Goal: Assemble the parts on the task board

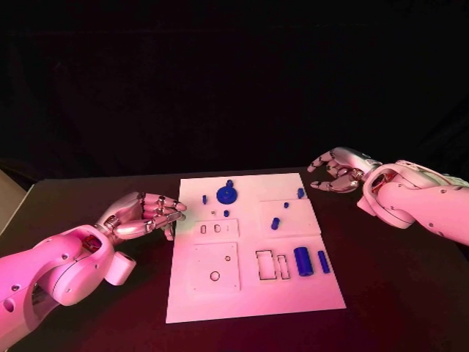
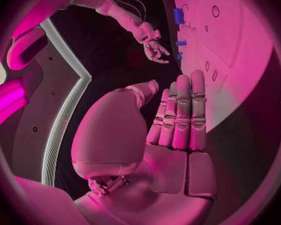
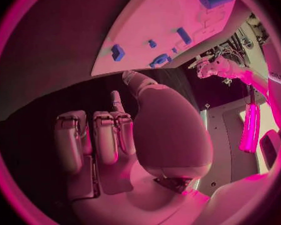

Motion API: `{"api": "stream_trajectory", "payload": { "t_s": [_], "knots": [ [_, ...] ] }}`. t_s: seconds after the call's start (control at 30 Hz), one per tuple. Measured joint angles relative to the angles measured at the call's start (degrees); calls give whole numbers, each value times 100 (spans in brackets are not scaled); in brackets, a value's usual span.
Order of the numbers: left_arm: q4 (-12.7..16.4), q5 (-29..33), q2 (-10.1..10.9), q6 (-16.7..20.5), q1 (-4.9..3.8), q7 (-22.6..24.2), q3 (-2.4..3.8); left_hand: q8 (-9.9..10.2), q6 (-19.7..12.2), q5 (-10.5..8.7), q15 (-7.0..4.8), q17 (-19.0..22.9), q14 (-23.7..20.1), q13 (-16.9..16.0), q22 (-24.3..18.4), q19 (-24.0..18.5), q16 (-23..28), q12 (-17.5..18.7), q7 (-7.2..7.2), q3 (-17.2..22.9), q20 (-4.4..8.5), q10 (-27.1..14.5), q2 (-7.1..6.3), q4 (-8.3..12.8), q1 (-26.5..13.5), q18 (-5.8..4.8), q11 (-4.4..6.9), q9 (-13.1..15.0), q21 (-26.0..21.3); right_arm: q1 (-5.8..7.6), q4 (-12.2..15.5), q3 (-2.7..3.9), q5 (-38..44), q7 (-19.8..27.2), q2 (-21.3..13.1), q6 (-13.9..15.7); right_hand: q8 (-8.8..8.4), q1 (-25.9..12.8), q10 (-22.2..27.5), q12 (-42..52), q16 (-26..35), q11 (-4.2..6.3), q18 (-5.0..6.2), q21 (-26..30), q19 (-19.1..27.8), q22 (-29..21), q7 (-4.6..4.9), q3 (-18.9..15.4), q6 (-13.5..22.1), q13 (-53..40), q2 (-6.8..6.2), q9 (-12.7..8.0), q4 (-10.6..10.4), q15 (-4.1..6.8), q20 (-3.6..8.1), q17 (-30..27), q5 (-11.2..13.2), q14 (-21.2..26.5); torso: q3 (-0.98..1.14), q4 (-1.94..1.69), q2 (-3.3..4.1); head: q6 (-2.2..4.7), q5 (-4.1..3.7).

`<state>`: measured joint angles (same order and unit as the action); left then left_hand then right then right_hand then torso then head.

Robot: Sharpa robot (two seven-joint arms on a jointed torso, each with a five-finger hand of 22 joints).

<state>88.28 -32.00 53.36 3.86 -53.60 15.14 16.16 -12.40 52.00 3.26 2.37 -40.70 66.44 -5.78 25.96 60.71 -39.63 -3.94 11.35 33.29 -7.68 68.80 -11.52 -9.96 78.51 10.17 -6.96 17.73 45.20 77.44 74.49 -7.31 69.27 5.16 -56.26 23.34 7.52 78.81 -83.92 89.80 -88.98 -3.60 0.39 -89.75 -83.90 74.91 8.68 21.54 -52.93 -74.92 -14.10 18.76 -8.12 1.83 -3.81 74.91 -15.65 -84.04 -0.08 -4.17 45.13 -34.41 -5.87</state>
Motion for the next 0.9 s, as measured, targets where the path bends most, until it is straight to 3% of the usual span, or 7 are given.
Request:
{"api": "stream_trajectory", "payload": {
  "t_s": [0.17,0.43,0.9],
  "knots": [
    [4,2,3,5,29,10,0,0,0,0,0,0,0,0,4,0,0,0,0,0,0,0,0,0,0,0,0,3,0,-81,-101,-6,51,16,68,-124,-34,0,0,0,0,0,0,0,0,0,12,-16,12,0,0,-16,15,0,0,0,0,0,3,-5,6,-35,-34],
    [5,4,8,6,51,17,2,0,0,0,0,0,0,0,3,0,0,0,0,0,0,0,0,0,0,0,0,2,0,-185,-245,-7,195,-38,237,-194,-57,0,-20,0,0,-20,0,0,0,-1,8,-34,50,0,0,-21,-3,-1,0,0,-33,-1,-15,-9,6,-78,-44],
    [4,5,12,4,59,21,7,0,0,0,0,0,0,-1,2,0,0,0,-1,0,0,0,0,0,0,0,0,2,0,-250,-472,-7,302,-237,460,-202,-56,-2,0,0,0,-40,0,0,0,4,8,-66,50,1,1,-21,-35,-2,0,0,-55,-1,-29,-9,-2,-122,-41]
  ]
}}
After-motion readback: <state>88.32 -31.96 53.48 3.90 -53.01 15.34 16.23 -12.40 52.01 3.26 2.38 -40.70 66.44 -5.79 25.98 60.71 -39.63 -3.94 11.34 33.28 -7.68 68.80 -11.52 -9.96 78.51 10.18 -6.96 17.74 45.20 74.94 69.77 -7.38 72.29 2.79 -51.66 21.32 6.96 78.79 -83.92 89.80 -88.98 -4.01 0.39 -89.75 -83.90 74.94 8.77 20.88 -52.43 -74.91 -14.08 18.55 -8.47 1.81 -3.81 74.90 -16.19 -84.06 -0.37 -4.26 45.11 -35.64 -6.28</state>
